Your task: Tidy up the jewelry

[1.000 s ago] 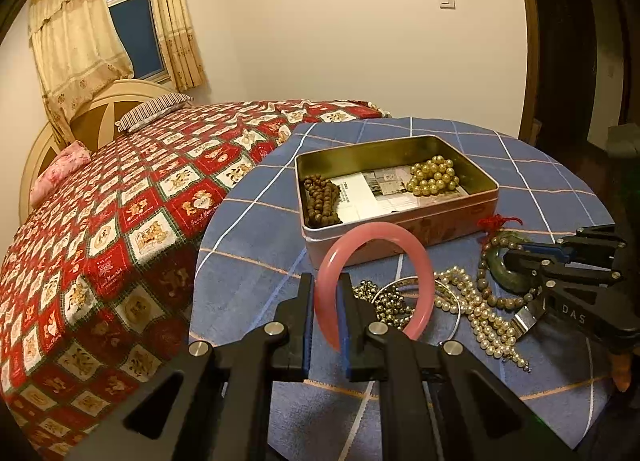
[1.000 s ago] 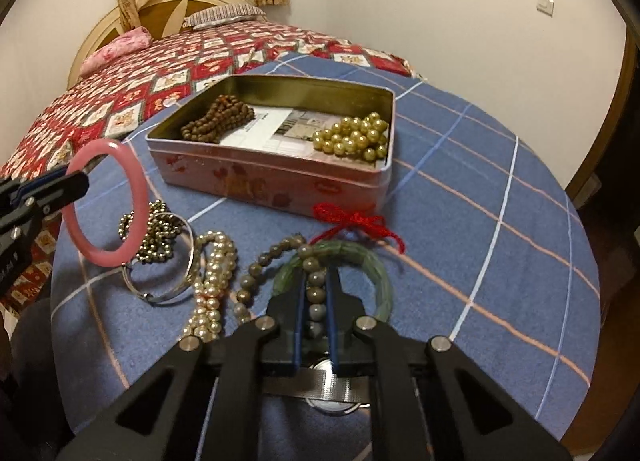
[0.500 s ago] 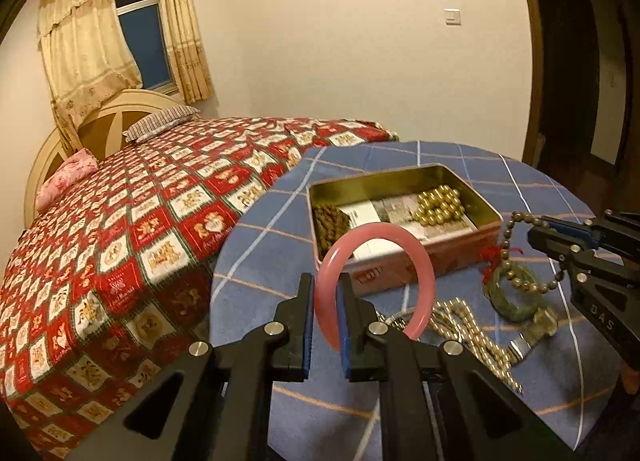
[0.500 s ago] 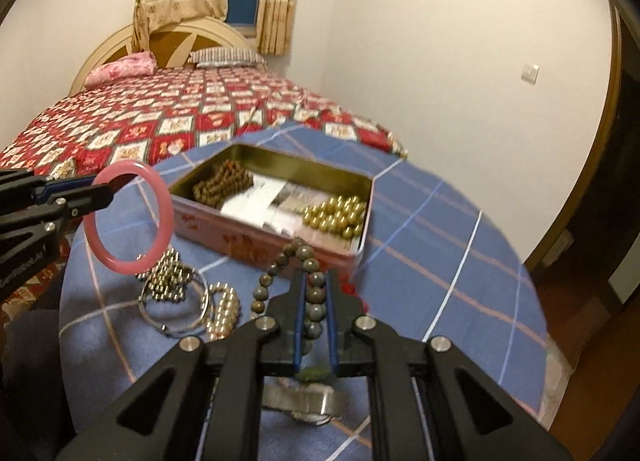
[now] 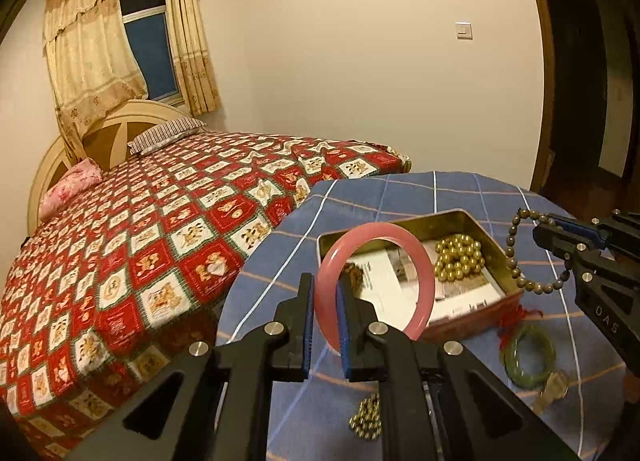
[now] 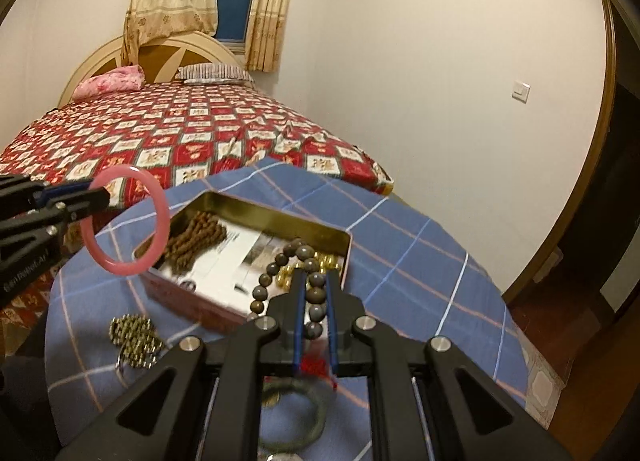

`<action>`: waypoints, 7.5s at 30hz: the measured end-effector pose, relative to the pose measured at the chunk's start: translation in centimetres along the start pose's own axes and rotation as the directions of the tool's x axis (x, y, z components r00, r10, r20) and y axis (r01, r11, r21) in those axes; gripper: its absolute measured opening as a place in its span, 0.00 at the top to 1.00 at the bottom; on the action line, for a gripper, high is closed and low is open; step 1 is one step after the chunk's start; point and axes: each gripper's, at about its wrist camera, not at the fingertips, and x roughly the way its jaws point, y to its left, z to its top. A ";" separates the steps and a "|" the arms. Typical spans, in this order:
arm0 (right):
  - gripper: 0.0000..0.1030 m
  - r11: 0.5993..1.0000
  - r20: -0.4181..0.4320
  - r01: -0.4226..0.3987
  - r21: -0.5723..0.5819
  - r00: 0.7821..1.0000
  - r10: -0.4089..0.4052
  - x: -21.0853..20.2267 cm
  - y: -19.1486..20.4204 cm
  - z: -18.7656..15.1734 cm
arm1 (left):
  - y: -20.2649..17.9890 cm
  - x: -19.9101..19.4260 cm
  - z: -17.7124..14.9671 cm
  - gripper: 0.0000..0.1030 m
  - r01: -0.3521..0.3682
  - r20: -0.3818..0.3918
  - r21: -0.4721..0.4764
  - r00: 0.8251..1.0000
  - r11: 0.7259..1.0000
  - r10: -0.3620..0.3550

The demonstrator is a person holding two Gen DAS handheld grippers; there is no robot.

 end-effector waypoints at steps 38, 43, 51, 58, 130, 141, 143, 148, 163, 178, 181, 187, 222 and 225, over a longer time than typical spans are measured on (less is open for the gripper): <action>0.89 1.000 -0.095 -0.007 0.010 0.995 0.007 7.7 -1.8 1.4 | -1.8 9.4 1.5 0.90 -0.014 -0.119 0.064 0.993 0.998 0.021; 0.89 1.000 -0.108 -0.011 0.005 0.994 0.011 7.9 -1.6 1.2 | -2.0 9.7 1.2 0.90 -0.014 -0.131 0.071 0.991 0.997 0.023; 0.61 0.999 -0.140 -0.029 0.016 0.990 0.031 8.3 -1.6 0.4 | -2.4 9.8 0.6 0.59 -0.004 -0.159 0.079 0.987 0.997 0.016; 0.53 0.999 -0.136 -0.007 0.050 0.991 0.014 6.7 -2.5 -0.2 | -2.3 7.7 0.7 0.26 -0.030 -0.099 0.087 0.994 0.996 0.038; 0.42 0.995 -0.288 -0.025 0.099 0.956 0.052 2.2 -2.5 -8.7 | -3.8 1.3 -8.4 0.26 0.026 -0.184 0.061 0.983 0.998 -0.015; 0.57 0.990 -0.309 -0.049 0.134 0.947 0.089 2.7 -3.1 -8.9 | -6.0 4.5 -8.1 0.69 0.113 -0.248 0.160 0.966 0.981 -0.071; 0.57 0.991 -0.312 -0.054 0.124 0.946 0.091 2.7 -2.9 -8.9 | -6.0 4.4 -8.0 0.79 0.115 -0.239 0.159 0.968 0.981 -0.075; 0.74 0.988 -0.310 -0.080 0.129 0.944 0.117 2.8 -2.9 -9.0 | -5.0 2.7 -7.4 0.92 0.128 -0.193 0.112 0.976 0.985 -0.105; 0.91 0.988 -0.248 -0.065 0.141 0.964 0.099 1.6 -3.1 -8.7 | -3.0 0.3 -7.6 0.92 0.157 -0.141 0.027 0.978 0.987 -0.152; 0.91 0.989 -0.211 -0.054 0.141 0.974 0.083 1.1 -3.1 -8.5 | -3.5 -0.7 -6.8 0.96 0.176 -0.120 0.057 0.978 0.983 -0.169; 0.91 0.989 -0.212 -0.052 0.142 0.974 0.082 1.1 -3.0 -8.5 | -3.5 0.2 -7.5 0.96 0.191 -0.157 0.053 0.971 0.980 -0.181; 0.91 0.988 -0.215 -0.051 0.145 0.973 0.082 1.1 -3.1 -8.6 | -3.4 0.8 -8.4 0.36 0.231 -0.176 0.040 0.959 0.972 -0.221; 0.91 0.987 -0.215 -0.048 0.152 0.973 0.080 1.2 -3.2 -8.7 | -5.1 2.1 -7.9 0.38 0.303 -0.222 0.131 0.937 0.944 -0.270; 0.91 0.987 -0.211 -0.045 0.152 0.975 0.077 1.2 -3.2 -8.7 | -4.9 1.2 -7.5 0.38 0.309 -0.196 0.111 0.939 0.945 -0.284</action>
